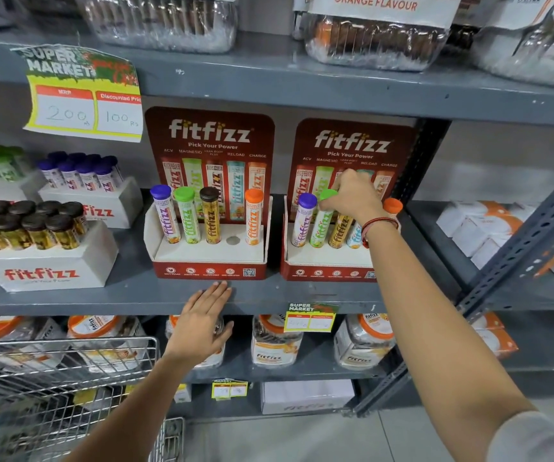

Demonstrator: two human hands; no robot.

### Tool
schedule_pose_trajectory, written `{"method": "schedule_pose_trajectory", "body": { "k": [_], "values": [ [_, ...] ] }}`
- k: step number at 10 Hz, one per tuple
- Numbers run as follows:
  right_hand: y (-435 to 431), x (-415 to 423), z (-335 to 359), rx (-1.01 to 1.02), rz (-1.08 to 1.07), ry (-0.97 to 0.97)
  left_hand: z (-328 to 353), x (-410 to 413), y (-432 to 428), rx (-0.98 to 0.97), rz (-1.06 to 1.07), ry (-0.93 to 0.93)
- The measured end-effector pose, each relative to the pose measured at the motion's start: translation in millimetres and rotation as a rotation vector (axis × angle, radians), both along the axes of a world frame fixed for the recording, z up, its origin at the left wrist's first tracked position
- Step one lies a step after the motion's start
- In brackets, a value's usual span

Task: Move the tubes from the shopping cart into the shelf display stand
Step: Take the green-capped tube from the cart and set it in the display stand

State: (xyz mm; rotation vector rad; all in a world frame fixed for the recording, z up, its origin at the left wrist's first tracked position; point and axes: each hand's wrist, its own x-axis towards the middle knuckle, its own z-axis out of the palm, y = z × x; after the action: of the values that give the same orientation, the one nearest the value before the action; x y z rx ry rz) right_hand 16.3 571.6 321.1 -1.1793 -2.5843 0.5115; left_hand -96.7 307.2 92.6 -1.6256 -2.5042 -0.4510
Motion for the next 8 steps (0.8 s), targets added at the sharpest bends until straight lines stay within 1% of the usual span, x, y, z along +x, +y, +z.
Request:
{"method": "schedule_pose_trajectory", "body": {
  "k": [2,3,4,5,6,7,8],
  "values": [
    [-6,0,-2,0.115,0.002,-0.075,0,0,0,-0.014,0.000,-0.010],
    [-6,0,0,0.090,0.013,-0.089,1,1,0,-0.012,0.000,-0.009],
    [-9,0,-1,0.099,0.013,-0.051,5,1,0,0.003,-0.010,-0.012],
    [-23,0,-2,0.207,0.018,0.078,13,1,-1,0.061,0.023,-0.059],
    [-48,-7,0,0.288,0.069,0.242,24,-2,-12,0.122,0.075,-0.081],
    [-82,-25,-5,0.255,0.197,0.317,33,-10,-33,0.167,0.125,-0.123],
    [-129,-50,-18,0.183,0.335,0.331,37,-15,-66,0.198,0.207,-0.154]
  ]
}}
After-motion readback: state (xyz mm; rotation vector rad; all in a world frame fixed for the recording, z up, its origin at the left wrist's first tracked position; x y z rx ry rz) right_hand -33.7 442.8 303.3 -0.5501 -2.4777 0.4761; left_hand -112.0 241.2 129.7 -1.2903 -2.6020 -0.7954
